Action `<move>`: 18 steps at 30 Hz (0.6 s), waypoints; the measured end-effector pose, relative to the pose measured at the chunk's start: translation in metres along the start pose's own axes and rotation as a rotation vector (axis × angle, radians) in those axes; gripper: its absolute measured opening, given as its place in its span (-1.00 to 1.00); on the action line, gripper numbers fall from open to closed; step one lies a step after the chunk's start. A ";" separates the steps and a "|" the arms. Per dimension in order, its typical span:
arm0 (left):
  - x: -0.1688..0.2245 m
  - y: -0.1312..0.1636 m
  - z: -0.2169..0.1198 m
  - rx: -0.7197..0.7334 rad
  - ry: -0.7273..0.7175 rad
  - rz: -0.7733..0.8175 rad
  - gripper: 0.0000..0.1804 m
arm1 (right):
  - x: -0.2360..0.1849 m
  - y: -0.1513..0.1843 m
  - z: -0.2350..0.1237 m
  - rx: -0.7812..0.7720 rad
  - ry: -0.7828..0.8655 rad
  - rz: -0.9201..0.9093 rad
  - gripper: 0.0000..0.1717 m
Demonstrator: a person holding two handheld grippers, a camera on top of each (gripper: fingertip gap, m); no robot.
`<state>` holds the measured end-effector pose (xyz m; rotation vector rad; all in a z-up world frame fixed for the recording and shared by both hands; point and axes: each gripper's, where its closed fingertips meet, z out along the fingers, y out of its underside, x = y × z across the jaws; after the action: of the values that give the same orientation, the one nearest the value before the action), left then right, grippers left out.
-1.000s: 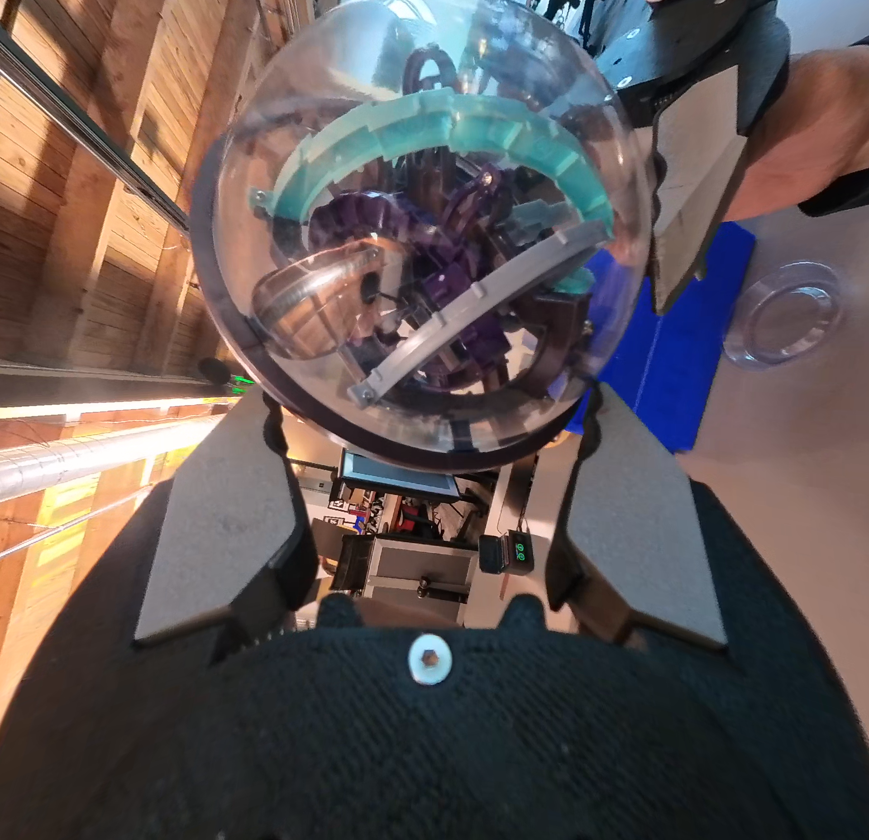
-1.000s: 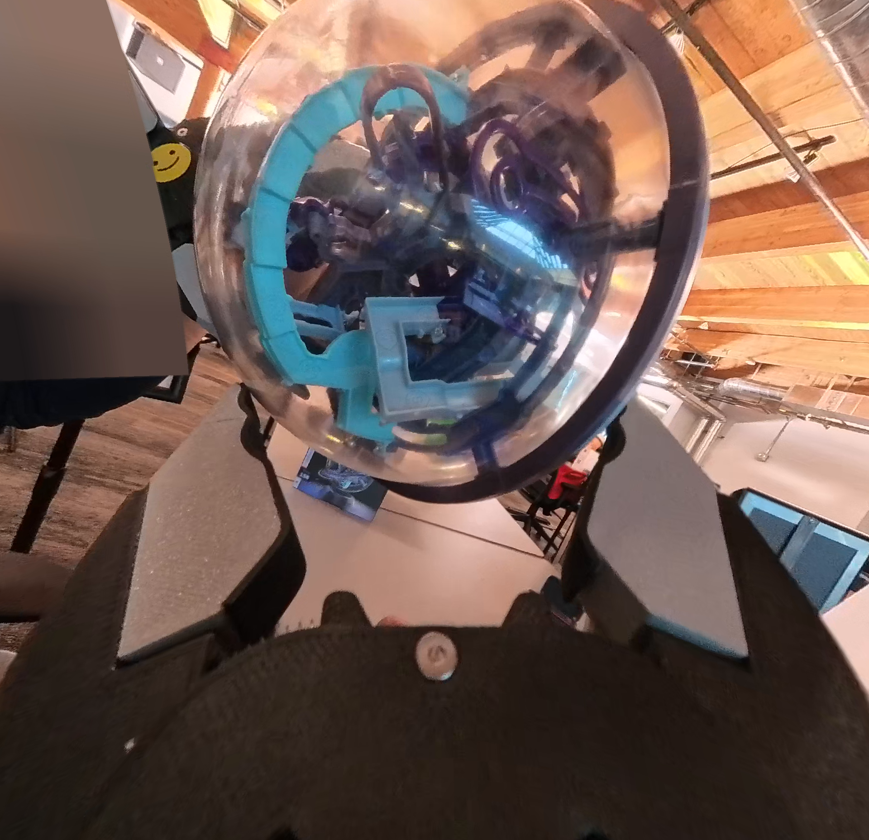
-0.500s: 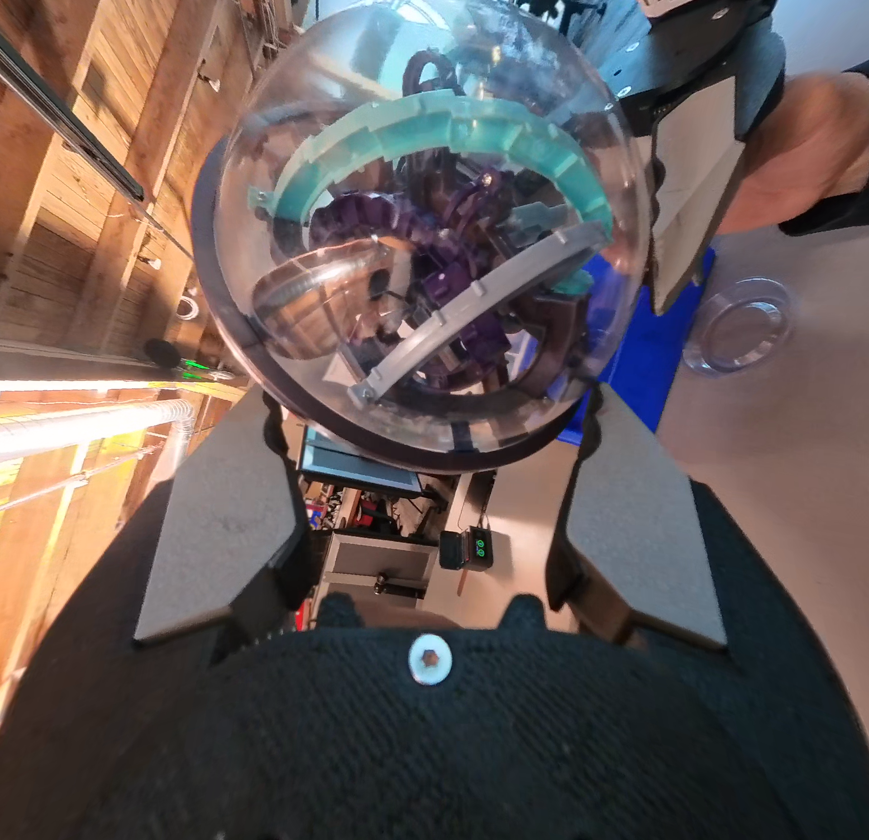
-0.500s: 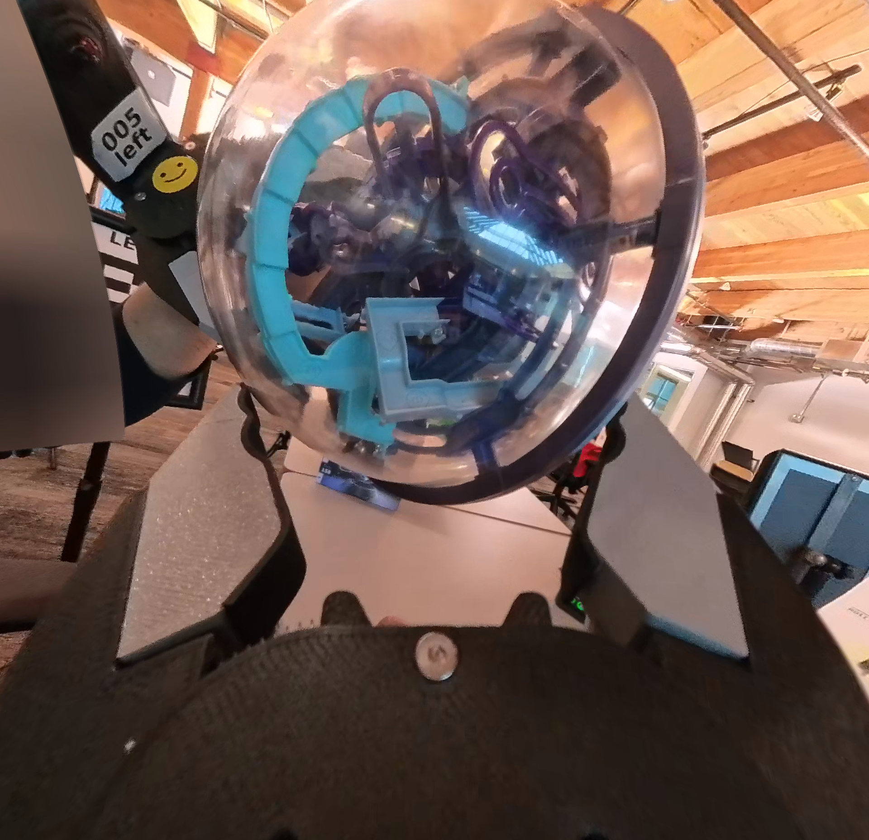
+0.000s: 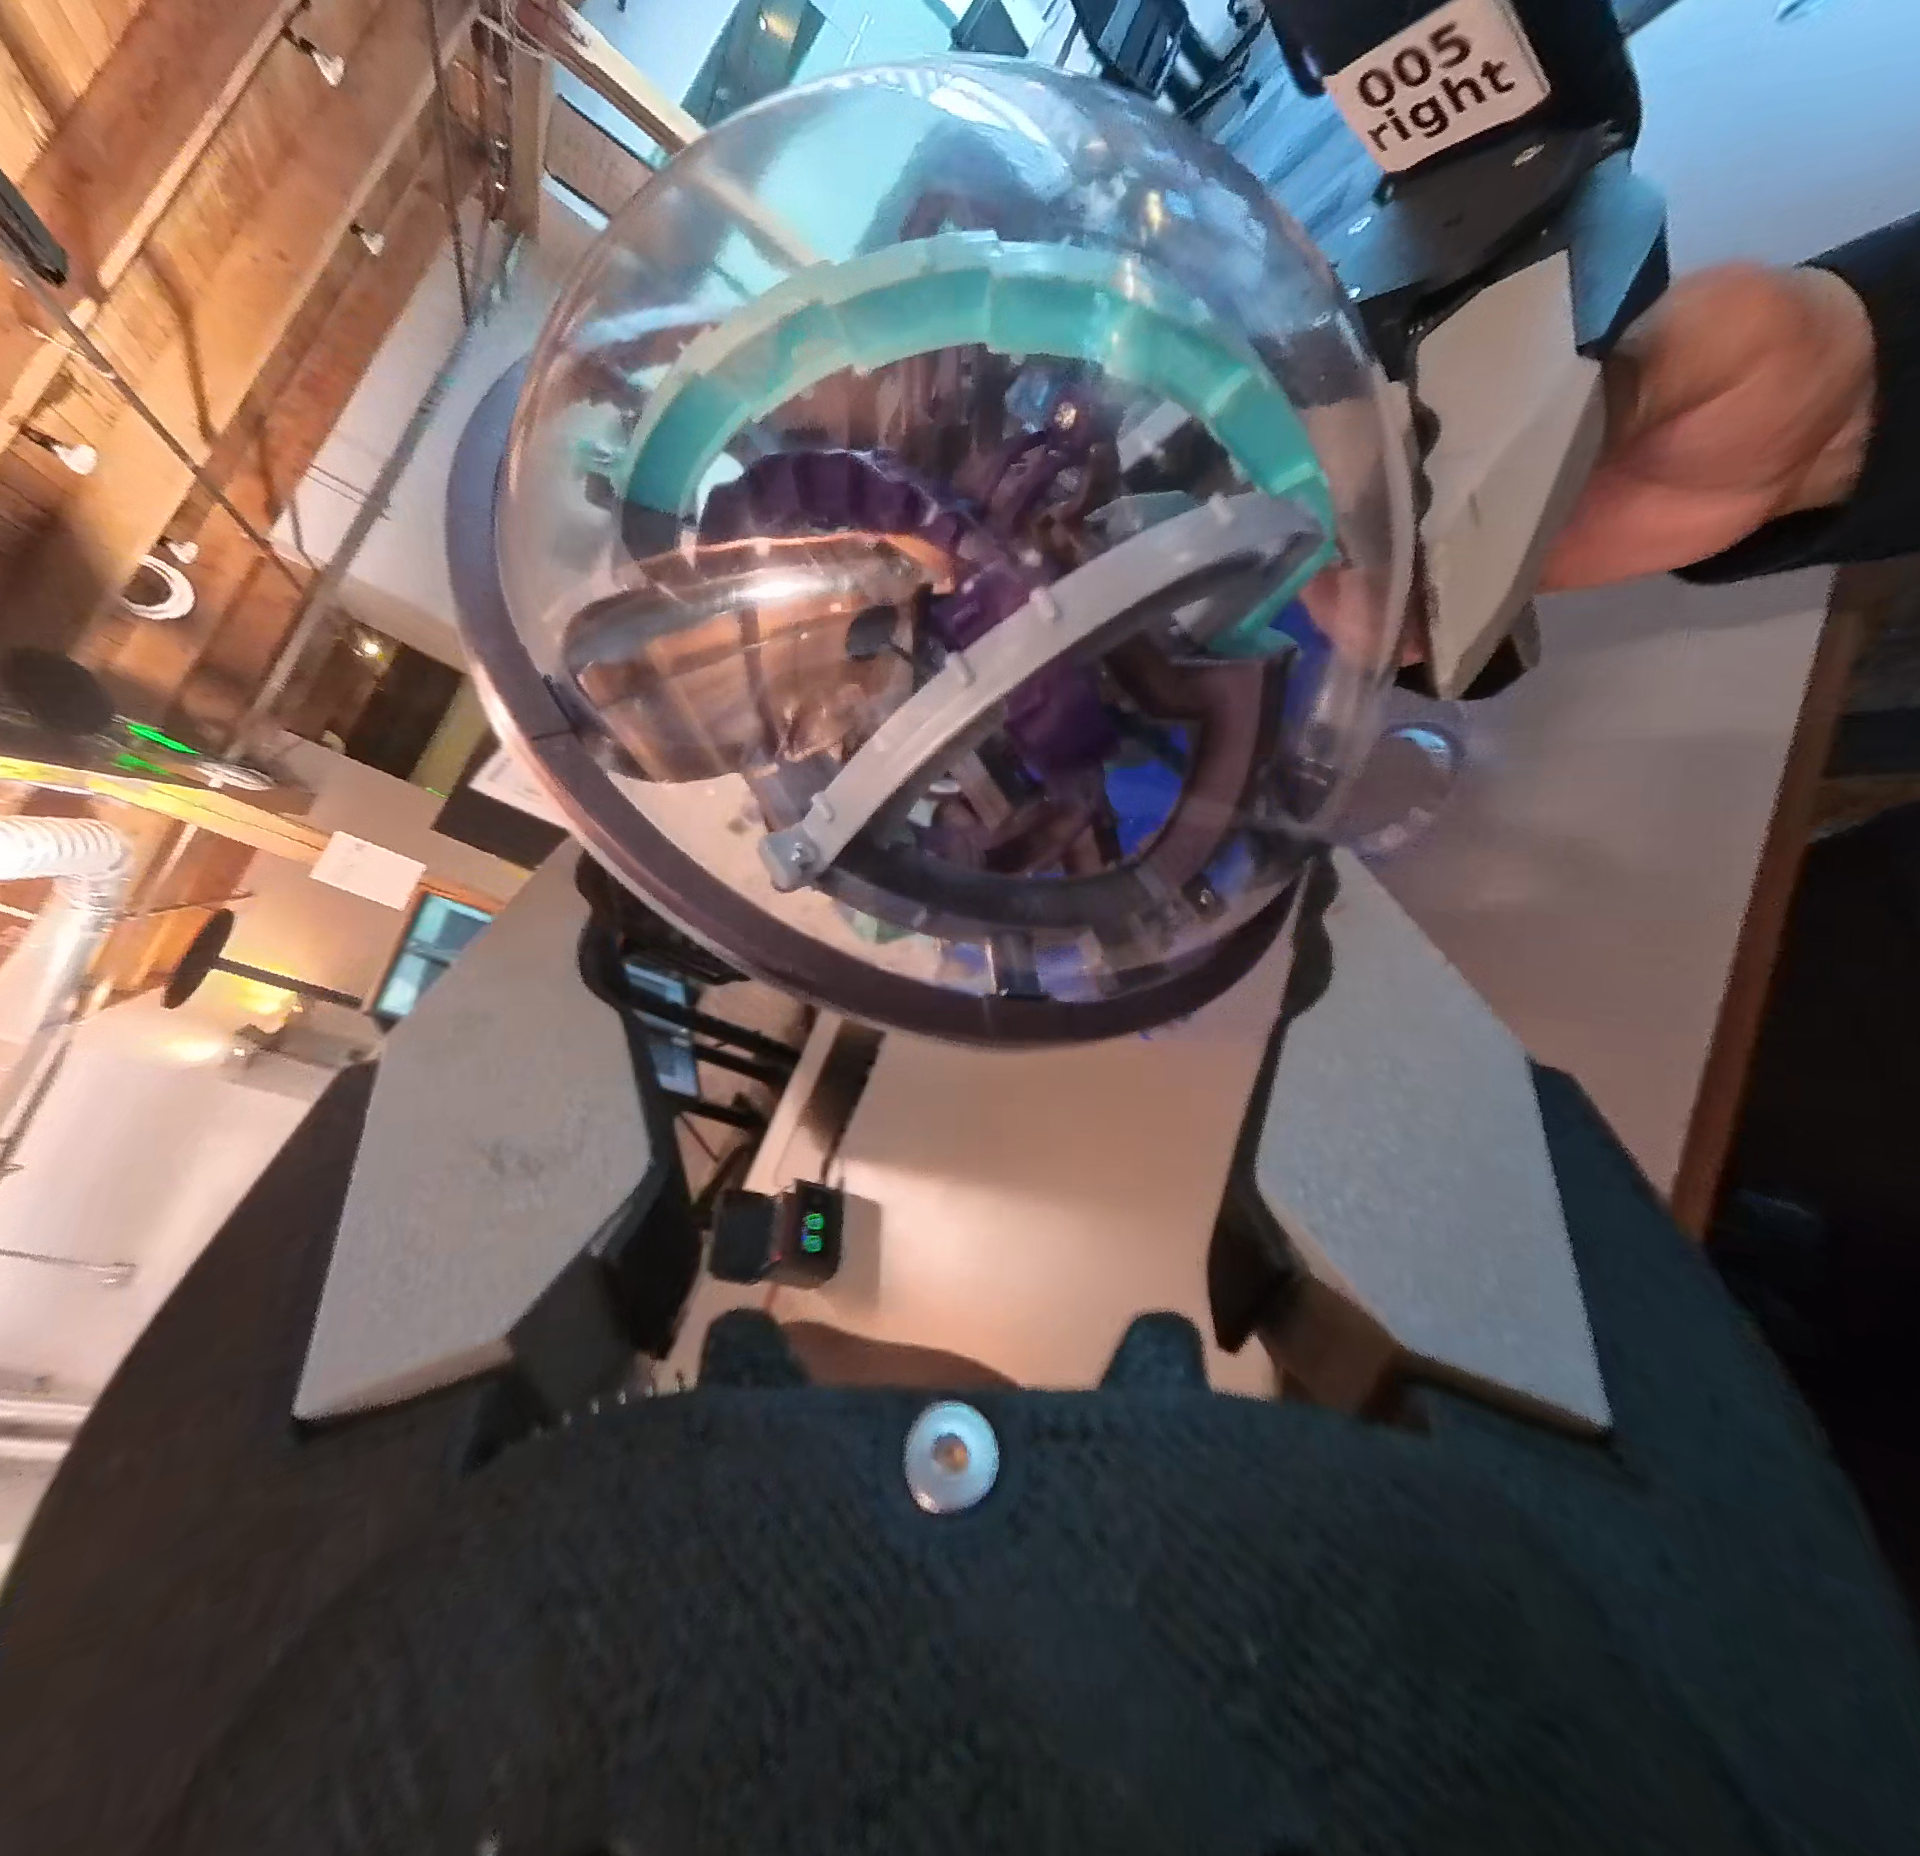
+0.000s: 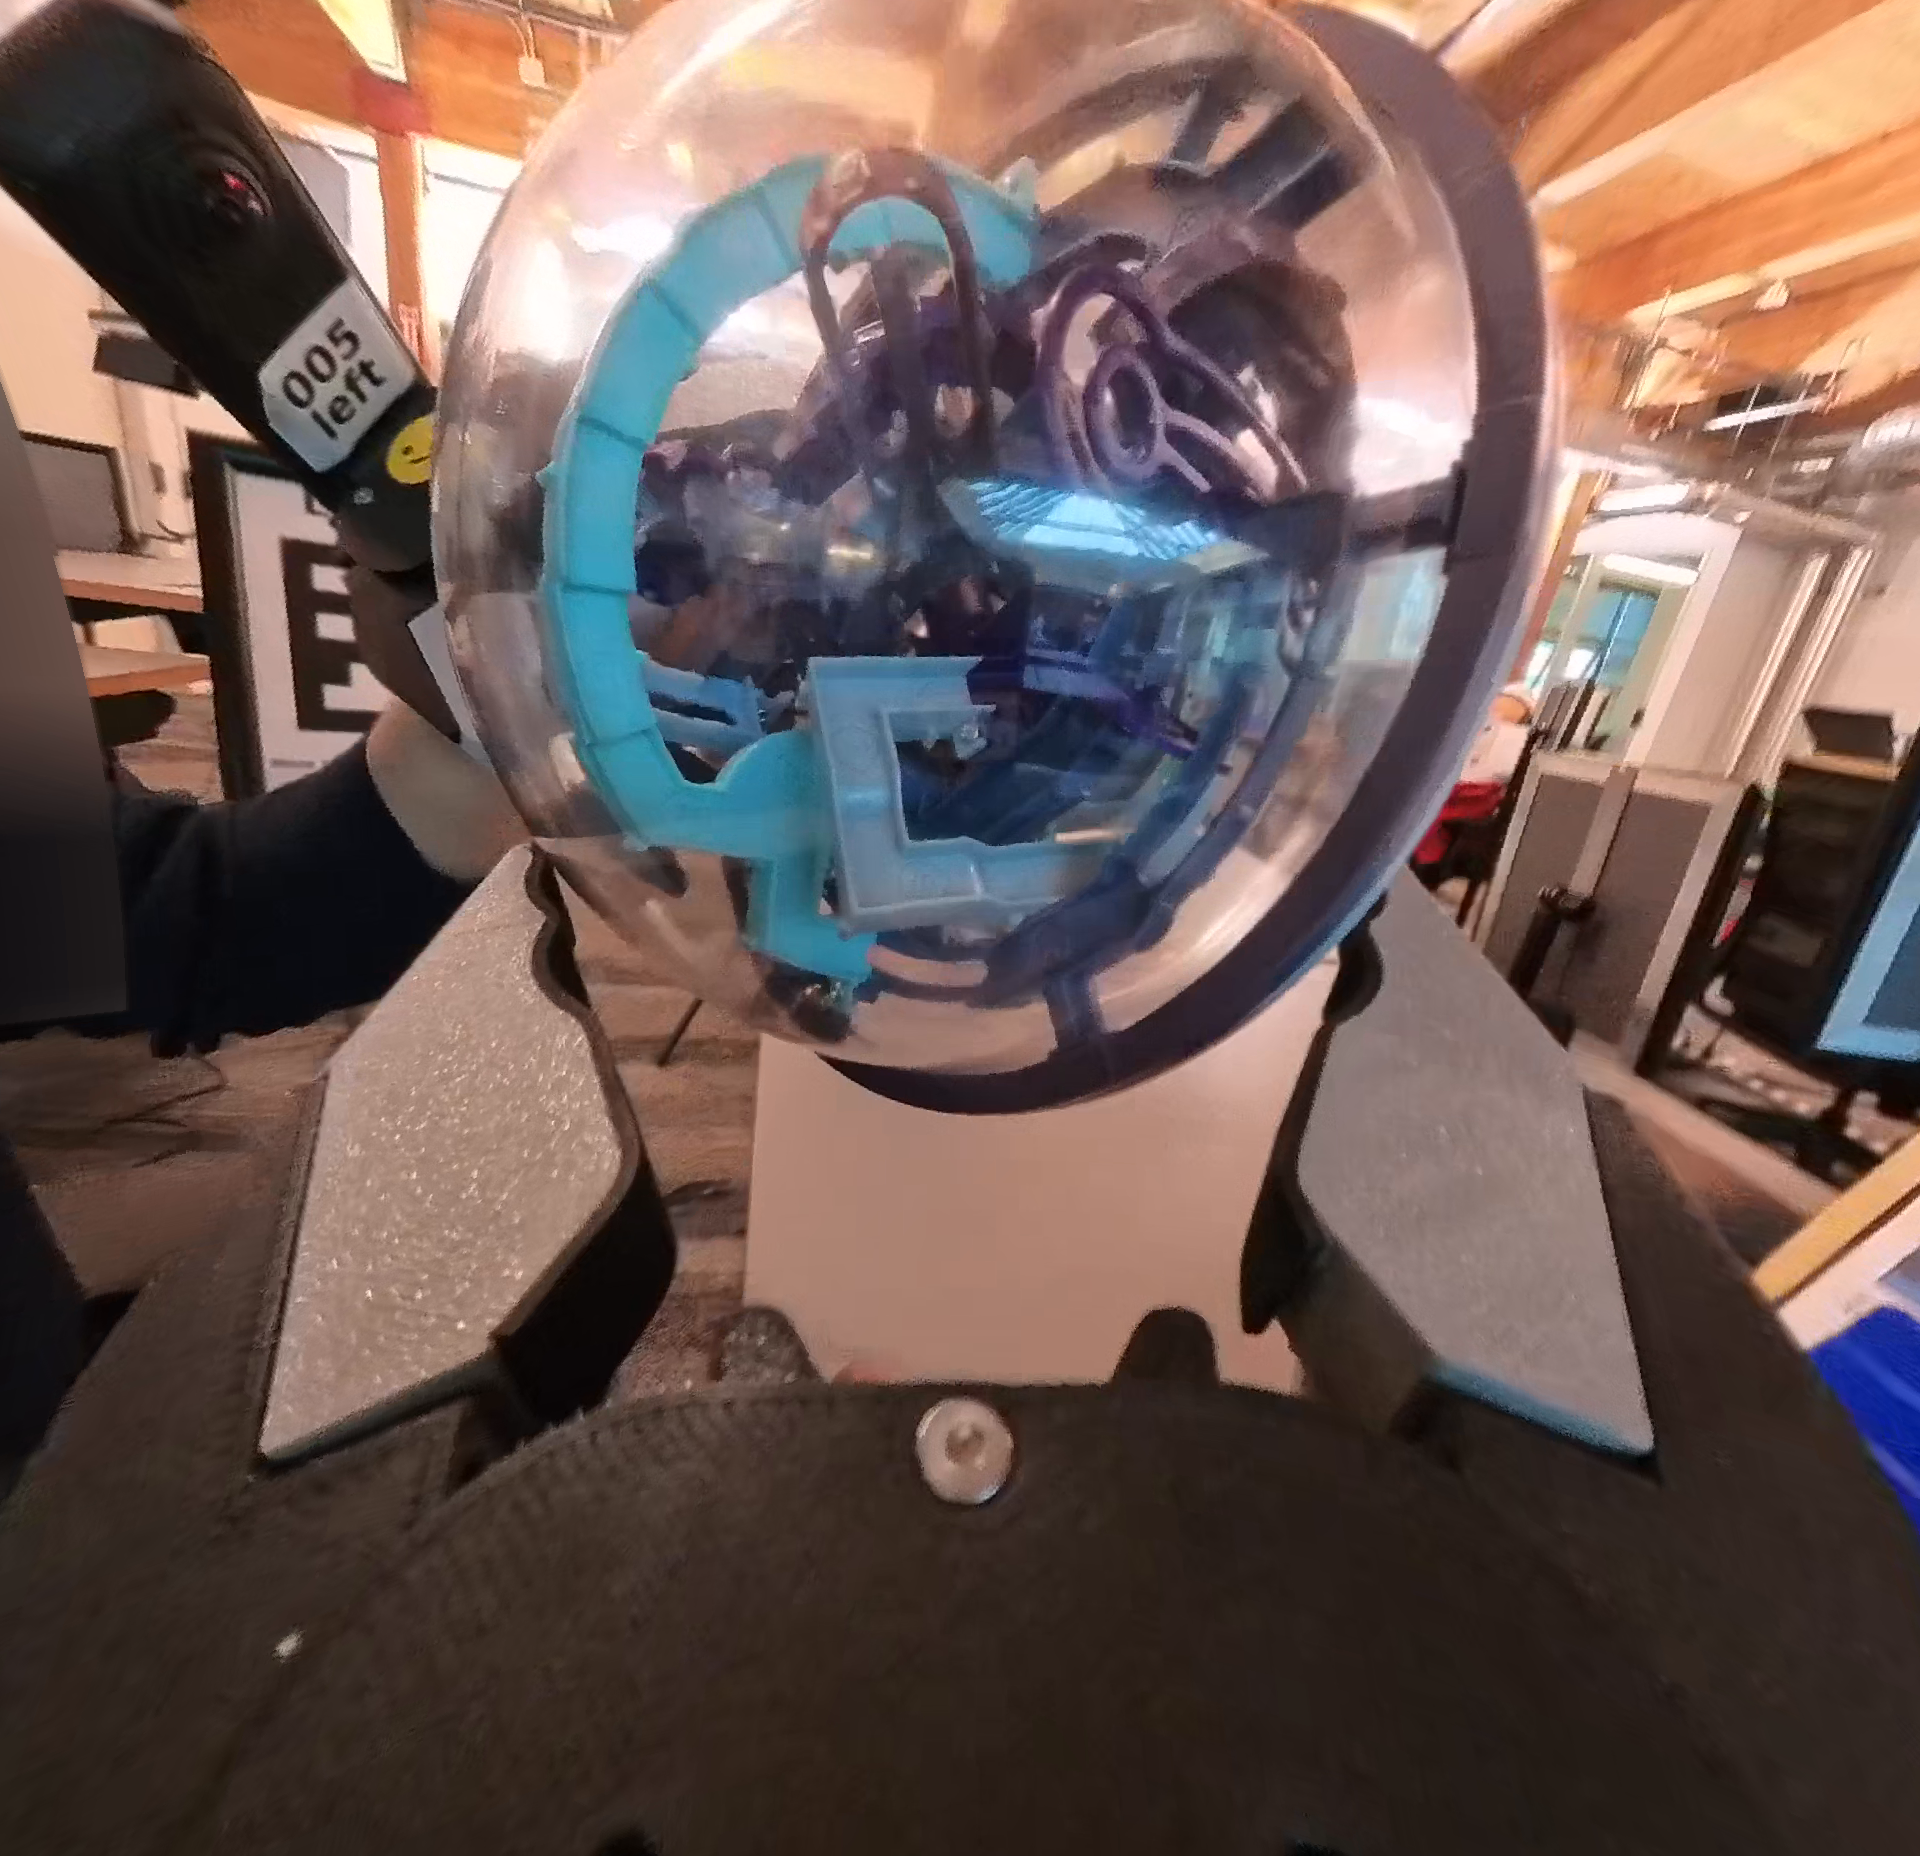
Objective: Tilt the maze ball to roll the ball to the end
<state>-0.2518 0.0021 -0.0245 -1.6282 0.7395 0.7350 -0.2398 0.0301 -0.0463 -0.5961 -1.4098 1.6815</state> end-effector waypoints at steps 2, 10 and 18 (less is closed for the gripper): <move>0.012 0.008 0.005 0.005 0.014 -0.037 0.40 | -0.001 0.015 -0.005 -0.031 -0.002 0.037 0.65; 0.046 0.033 0.022 0.024 0.036 -0.166 0.42 | -0.001 0.056 -0.021 -0.099 -0.010 0.145 0.65; 0.056 0.028 0.024 0.027 0.025 -0.137 0.42 | -0.005 0.066 -0.028 -0.052 -0.091 0.215 0.65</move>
<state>-0.2423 0.0165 -0.0891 -1.6481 0.6464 0.6052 -0.2345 0.0406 -0.1171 -0.7302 -1.5020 1.8656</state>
